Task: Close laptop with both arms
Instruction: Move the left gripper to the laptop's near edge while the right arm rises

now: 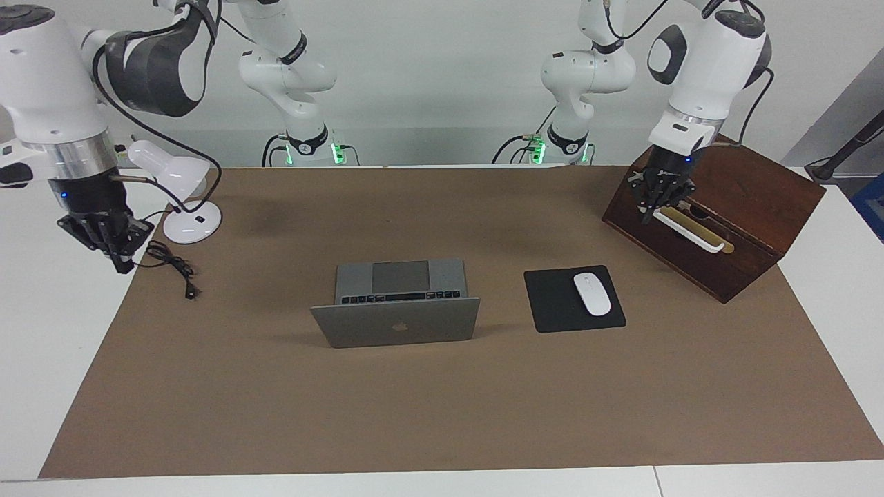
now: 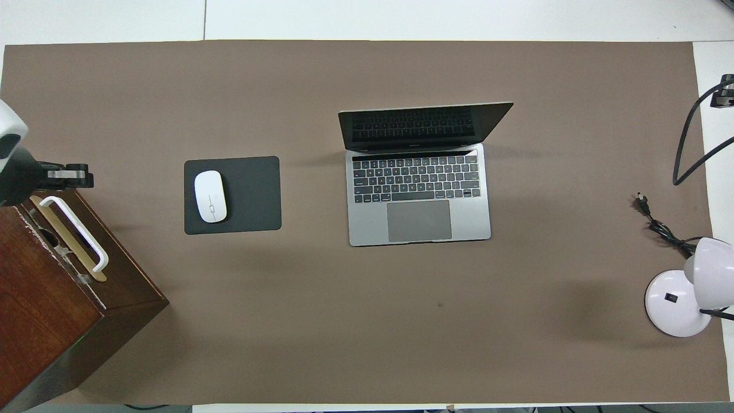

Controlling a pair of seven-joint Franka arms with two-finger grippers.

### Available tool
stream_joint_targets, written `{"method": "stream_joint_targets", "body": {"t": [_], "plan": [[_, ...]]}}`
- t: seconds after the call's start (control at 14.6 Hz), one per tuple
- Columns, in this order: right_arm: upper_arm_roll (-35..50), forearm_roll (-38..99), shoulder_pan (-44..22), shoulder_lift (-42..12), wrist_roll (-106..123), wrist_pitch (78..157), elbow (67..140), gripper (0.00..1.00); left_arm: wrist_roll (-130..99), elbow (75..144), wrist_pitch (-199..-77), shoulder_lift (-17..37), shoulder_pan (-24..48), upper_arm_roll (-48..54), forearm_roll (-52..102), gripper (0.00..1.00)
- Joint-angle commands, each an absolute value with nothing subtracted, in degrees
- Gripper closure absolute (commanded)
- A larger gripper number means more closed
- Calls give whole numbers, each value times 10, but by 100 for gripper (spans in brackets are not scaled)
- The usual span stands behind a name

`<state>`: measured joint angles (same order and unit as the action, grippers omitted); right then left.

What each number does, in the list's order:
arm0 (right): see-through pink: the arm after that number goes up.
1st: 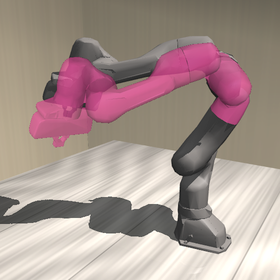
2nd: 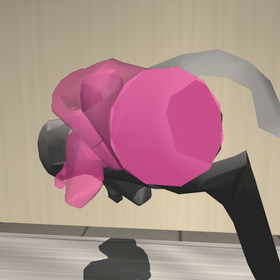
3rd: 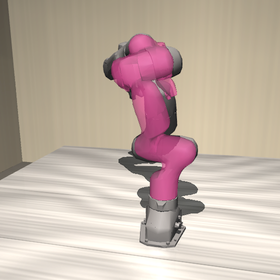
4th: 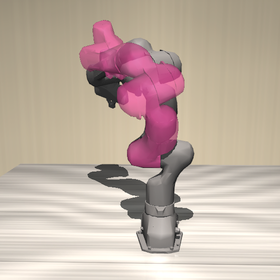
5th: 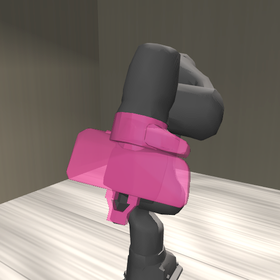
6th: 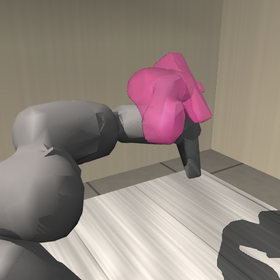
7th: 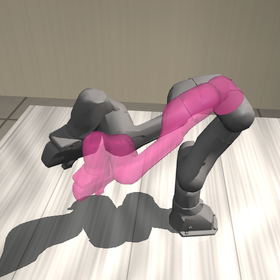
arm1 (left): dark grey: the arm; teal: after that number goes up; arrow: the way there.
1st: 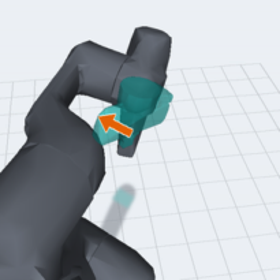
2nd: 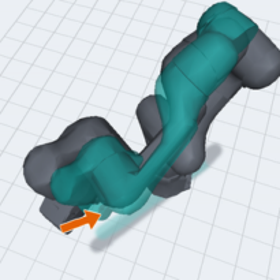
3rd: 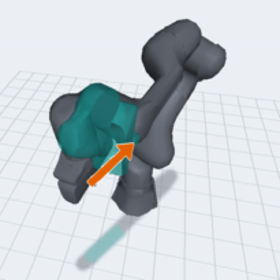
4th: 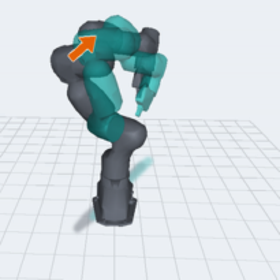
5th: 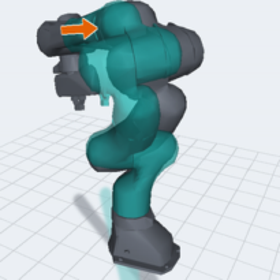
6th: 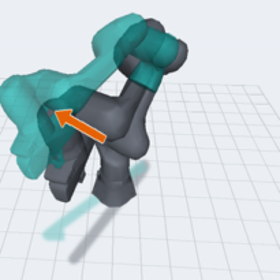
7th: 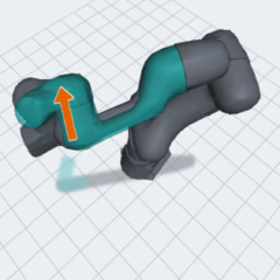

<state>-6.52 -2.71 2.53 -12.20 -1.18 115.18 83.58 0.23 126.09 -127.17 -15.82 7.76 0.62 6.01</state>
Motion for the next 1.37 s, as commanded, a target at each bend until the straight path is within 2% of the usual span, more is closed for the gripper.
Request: {"method": "stream_joint_targets", "body": {"t": [0.0,0.21,0.55,0.76,1.03,1.31], "plan": [[-58,-34,40,-186,24,1144,749,100,-4,1380,-1373,-230,116,-1,83,100],[-57,-34,44,-221,44,1146,707,100,-45,1446,-1467,-249,175,-1,91,100],[-48,-34,43,-301,45,1164,608,100,-116,1516,-1621,-235,278,-2,91,100],[-47,-34,32,-329,42,1191,592,100,-158,1527,-1718,-181,326,-2,91,100],[-47,-33,-9,-341,-4,1213,592,100,-169,1527,-1879,-64,391,-2,91,100],[-47,-34,-63,-358,-88,1212,584,100,-171,1520,-1941,-15,412,-2,91,100]]}}
